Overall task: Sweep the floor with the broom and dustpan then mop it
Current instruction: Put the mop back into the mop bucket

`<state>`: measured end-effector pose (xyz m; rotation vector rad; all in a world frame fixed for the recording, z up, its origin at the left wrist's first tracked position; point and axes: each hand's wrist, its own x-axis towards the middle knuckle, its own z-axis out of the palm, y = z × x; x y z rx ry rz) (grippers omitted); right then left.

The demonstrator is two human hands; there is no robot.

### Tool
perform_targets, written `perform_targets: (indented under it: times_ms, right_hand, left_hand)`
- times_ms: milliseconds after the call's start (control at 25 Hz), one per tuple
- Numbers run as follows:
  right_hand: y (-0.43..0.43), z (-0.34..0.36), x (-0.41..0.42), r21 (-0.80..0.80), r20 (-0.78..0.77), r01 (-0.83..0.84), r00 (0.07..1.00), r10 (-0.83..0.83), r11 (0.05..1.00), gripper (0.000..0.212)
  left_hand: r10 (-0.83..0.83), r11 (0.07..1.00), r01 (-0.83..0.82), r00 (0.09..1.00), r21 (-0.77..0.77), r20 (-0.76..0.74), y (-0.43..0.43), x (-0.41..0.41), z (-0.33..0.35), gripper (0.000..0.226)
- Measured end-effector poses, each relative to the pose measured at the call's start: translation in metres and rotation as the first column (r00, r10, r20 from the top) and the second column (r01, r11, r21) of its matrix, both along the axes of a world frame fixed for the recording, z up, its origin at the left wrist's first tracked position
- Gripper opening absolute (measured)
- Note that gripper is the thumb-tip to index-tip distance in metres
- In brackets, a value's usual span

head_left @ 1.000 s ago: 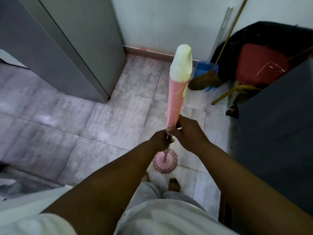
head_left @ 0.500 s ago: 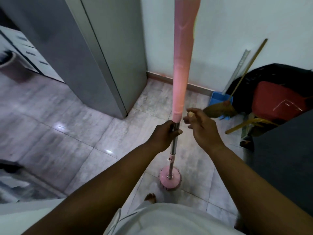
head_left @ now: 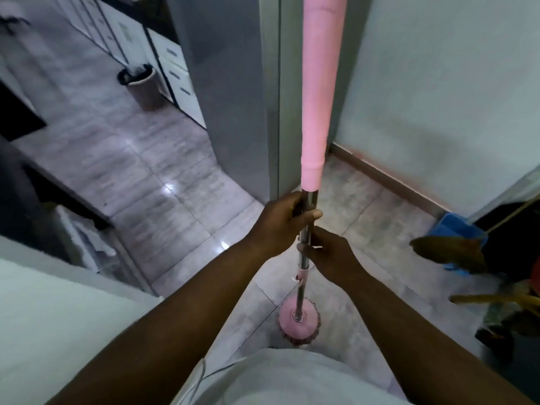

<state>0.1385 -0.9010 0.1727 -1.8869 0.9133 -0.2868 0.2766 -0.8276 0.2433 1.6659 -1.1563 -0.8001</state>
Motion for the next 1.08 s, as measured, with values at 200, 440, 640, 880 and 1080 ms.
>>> perform_targets:
  times_ms: [200,440,640,880,1080]
  right_hand:
    - [0.01,0.004,0.042,0.011,-0.008,-0.312,0.95,0.312,0.95,0.015]
    - [0.056,-0.003,0.076,0.081,0.013,-0.612,0.79,0.613,0.787,0.013]
    - [0.127,0.002,0.089,0.107,0.052,-0.798,0.6,0.798,0.593,0.016]
    - [0.23,0.019,0.094,0.091,0.063,-0.928,0.367,0.928,0.361,0.023]
    - [0.341,0.026,0.096,0.021,0.036,-0.984,0.177,0.984,0.176,0.018]
  left_hand:
    - [0.305,0.952,-0.305,0.952,0.009,-0.019,0.046,0.019,0.008,0.011]
    - [0.624,0.781,-0.625,0.781,0.02,0.018,0.125,0.006,0.008,0.024]
    - [0.798,0.593,-0.805,0.592,0.026,0.109,0.203,-0.024,0.018,0.023]
    - [0.918,0.377,-0.926,0.372,-0.015,0.136,0.312,-0.051,0.021,0.023]
    - [0.976,0.208,-0.978,0.207,-0.011,0.066,0.423,-0.072,0.02,0.027]
